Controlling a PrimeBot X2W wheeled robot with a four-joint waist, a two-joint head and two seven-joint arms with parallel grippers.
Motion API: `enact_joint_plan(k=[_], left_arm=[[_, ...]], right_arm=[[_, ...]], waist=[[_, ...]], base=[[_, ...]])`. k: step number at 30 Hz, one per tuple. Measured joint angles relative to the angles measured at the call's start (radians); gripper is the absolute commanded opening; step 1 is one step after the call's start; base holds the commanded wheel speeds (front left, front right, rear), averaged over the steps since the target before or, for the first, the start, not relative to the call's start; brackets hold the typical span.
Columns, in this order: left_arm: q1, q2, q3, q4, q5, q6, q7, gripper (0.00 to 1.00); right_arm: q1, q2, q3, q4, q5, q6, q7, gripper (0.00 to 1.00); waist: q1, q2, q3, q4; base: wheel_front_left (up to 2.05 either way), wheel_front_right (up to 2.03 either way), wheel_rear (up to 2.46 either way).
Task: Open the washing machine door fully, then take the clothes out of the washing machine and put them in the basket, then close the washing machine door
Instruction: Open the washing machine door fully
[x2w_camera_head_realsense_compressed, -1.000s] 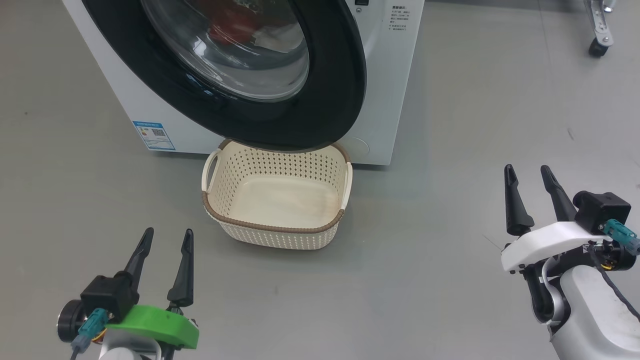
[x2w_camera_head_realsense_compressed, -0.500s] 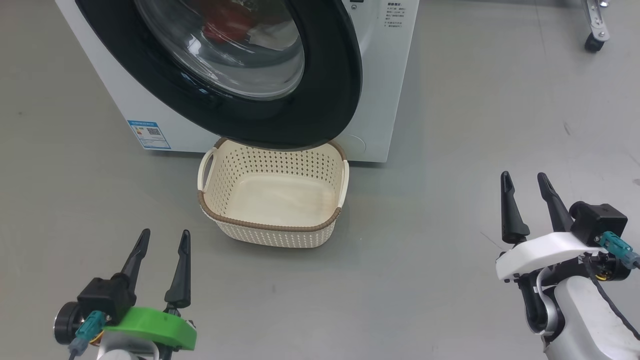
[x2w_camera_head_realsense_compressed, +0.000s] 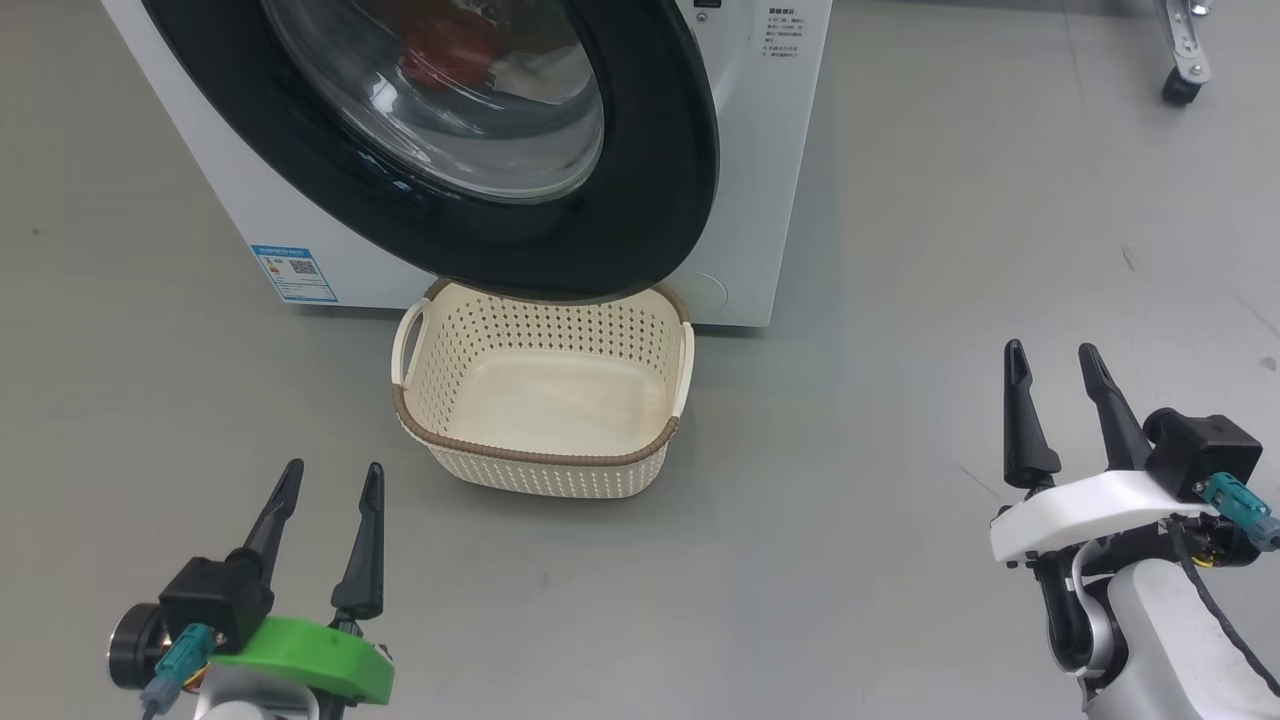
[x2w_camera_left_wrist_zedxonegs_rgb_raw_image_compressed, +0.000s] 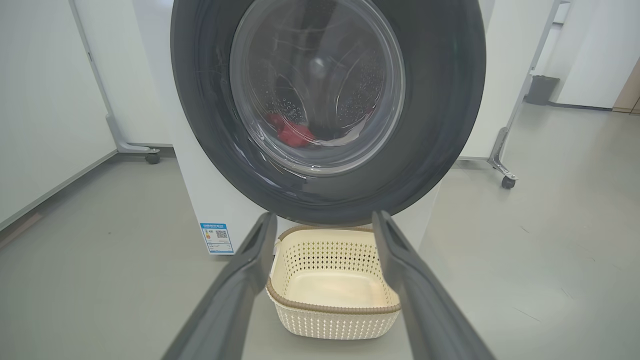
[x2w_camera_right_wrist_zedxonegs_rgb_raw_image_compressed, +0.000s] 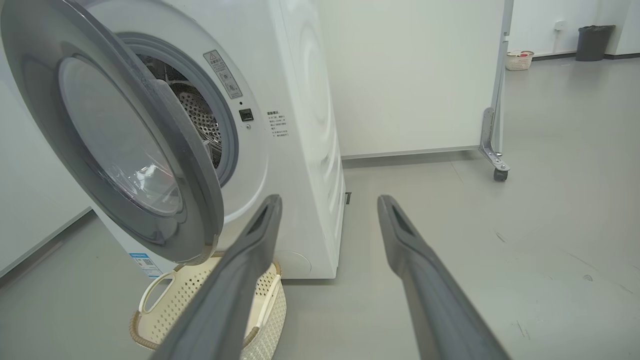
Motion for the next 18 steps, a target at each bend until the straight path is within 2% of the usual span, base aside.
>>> enact_joint_plan(k=[18], left_arm=[[0.008, 0.000, 0.000, -0.001, 0.000, 0.000, 0.000, 1.00]], right_arm=[[0.017, 0.017, -0.025, -0.017, -0.028, 0.002, 0.000, 1.00]], waist=[[0.0000, 0.0000, 0.002, -0.001]], base=[[0.00, 0.00, 0.00]])
